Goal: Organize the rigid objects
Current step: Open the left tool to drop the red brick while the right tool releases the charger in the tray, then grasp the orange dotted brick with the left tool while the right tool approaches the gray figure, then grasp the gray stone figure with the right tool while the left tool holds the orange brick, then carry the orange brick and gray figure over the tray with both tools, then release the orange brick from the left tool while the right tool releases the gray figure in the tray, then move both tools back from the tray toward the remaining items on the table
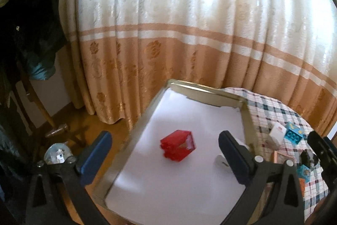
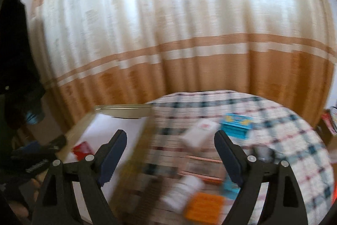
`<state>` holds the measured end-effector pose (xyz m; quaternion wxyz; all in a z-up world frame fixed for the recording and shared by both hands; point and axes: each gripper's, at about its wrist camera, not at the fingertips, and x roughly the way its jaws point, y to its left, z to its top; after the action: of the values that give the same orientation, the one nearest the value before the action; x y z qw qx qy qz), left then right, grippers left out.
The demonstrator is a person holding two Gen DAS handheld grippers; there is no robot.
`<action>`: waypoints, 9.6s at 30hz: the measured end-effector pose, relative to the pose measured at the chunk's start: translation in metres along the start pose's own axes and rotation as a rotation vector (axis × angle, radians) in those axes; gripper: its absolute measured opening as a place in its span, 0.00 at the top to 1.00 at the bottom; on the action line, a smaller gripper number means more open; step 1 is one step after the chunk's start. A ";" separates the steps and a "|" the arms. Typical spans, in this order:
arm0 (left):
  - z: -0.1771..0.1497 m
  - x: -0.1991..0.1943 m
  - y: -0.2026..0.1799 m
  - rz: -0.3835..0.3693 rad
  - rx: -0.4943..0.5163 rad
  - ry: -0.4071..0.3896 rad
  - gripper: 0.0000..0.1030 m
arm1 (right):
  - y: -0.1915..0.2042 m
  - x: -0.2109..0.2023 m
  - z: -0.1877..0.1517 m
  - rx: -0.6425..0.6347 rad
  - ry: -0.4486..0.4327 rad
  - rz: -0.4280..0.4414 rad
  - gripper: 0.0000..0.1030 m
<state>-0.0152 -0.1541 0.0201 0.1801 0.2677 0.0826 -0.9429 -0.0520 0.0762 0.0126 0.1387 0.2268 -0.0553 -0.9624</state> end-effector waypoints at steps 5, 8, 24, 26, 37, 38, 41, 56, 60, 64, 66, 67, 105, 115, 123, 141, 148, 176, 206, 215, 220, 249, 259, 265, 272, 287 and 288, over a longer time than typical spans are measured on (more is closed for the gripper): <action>-0.008 -0.006 -0.026 -0.048 0.024 -0.007 0.01 | -0.034 -0.017 -0.007 0.050 -0.046 -0.108 0.16; -0.013 -0.013 -0.043 -0.066 0.068 -0.028 0.01 | -0.042 -0.021 -0.009 0.045 -0.051 -0.136 0.16; -0.035 -0.028 -0.092 -0.188 0.177 0.000 0.01 | -0.079 -0.036 -0.025 0.044 -0.019 -0.241 0.16; -0.038 -0.029 -0.098 -0.202 0.194 0.004 0.01 | -0.082 -0.037 -0.025 0.038 -0.015 -0.254 0.16; -0.055 -0.032 -0.134 -0.273 0.289 0.038 0.01 | -0.108 -0.045 -0.028 0.085 -0.005 -0.299 0.16; -0.057 -0.033 -0.137 -0.280 0.297 0.041 0.01 | -0.110 -0.045 -0.027 0.087 -0.003 -0.298 0.16; -0.060 -0.034 -0.145 -0.294 0.325 0.047 0.01 | -0.111 -0.046 -0.027 0.080 0.000 -0.306 0.16; -0.076 -0.036 -0.179 -0.402 0.380 0.157 0.05 | -0.138 -0.050 -0.030 0.142 0.038 -0.330 0.16; -0.084 -0.031 -0.194 -0.417 0.422 0.207 0.17 | -0.143 -0.051 -0.031 0.163 0.039 -0.323 0.16; -0.085 -0.023 -0.198 -0.430 0.403 0.252 0.19 | -0.149 -0.052 -0.031 0.188 0.041 -0.315 0.16; -0.085 -0.021 -0.199 -0.430 0.403 0.257 0.19 | -0.150 -0.052 -0.032 0.198 0.043 -0.312 0.16; -0.085 -0.020 -0.201 -0.429 0.408 0.256 0.19 | -0.151 -0.051 -0.032 0.201 0.045 -0.310 0.16; -0.070 -0.016 -0.166 -0.523 0.318 0.271 0.71 | -0.144 -0.030 -0.036 0.195 0.171 -0.257 0.16; -0.079 -0.017 -0.182 -0.518 0.363 0.281 0.36 | -0.140 -0.028 -0.038 0.198 0.189 -0.232 0.16; -0.087 0.006 -0.179 -0.500 0.323 0.390 0.61 | -0.141 -0.026 -0.039 0.211 0.200 -0.218 0.16; -0.058 -0.025 -0.155 -0.545 0.273 0.222 0.62 | -0.141 0.033 -0.016 0.196 0.280 -0.177 0.27; -0.056 -0.019 -0.155 -0.535 0.266 0.224 0.62 | -0.131 0.073 -0.027 0.110 0.405 -0.226 0.36; -0.039 -0.024 -0.118 -0.495 0.200 0.157 0.62 | -0.130 0.015 -0.011 0.208 0.085 -0.196 0.52; 0.000 0.020 -0.008 -0.145 0.050 0.133 0.62 | 0.053 0.034 0.018 -0.023 0.112 0.083 0.52; -0.003 0.029 -0.006 -0.109 0.064 0.143 0.62 | 0.079 0.059 0.021 -0.061 0.165 0.114 0.52; -0.005 0.033 -0.004 -0.084 0.069 0.158 0.62 | 0.087 0.083 0.027 -0.059 0.227 0.117 0.52; -0.001 0.025 -0.016 0.028 0.120 0.094 0.01 | 0.080 0.097 0.019 0.024 0.292 0.229 0.27; -0.003 0.023 -0.022 0.039 0.107 0.108 0.01 | 0.050 0.063 0.021 0.077 0.153 0.160 0.26; -0.007 0.016 -0.033 -0.001 0.107 0.095 0.01 | 0.029 0.042 0.015 0.076 0.061 0.090 0.24; -0.015 0.010 -0.059 -0.029 0.142 0.075 0.01 | 0.001 0.029 0.011 0.067 0.011 -0.016 0.22; -0.030 -0.002 -0.094 -0.124 0.142 0.050 0.01 | -0.050 0.000 -0.002 0.068 -0.045 -0.171 0.22; -0.031 -0.002 -0.097 -0.128 0.147 0.046 0.01 | -0.052 -0.002 -0.003 0.065 -0.048 -0.185 0.22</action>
<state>-0.0360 -0.0563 0.0014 0.0974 0.2958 0.0343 -0.9496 -0.0620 0.1266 0.0019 0.0405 0.2122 -0.0688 -0.9740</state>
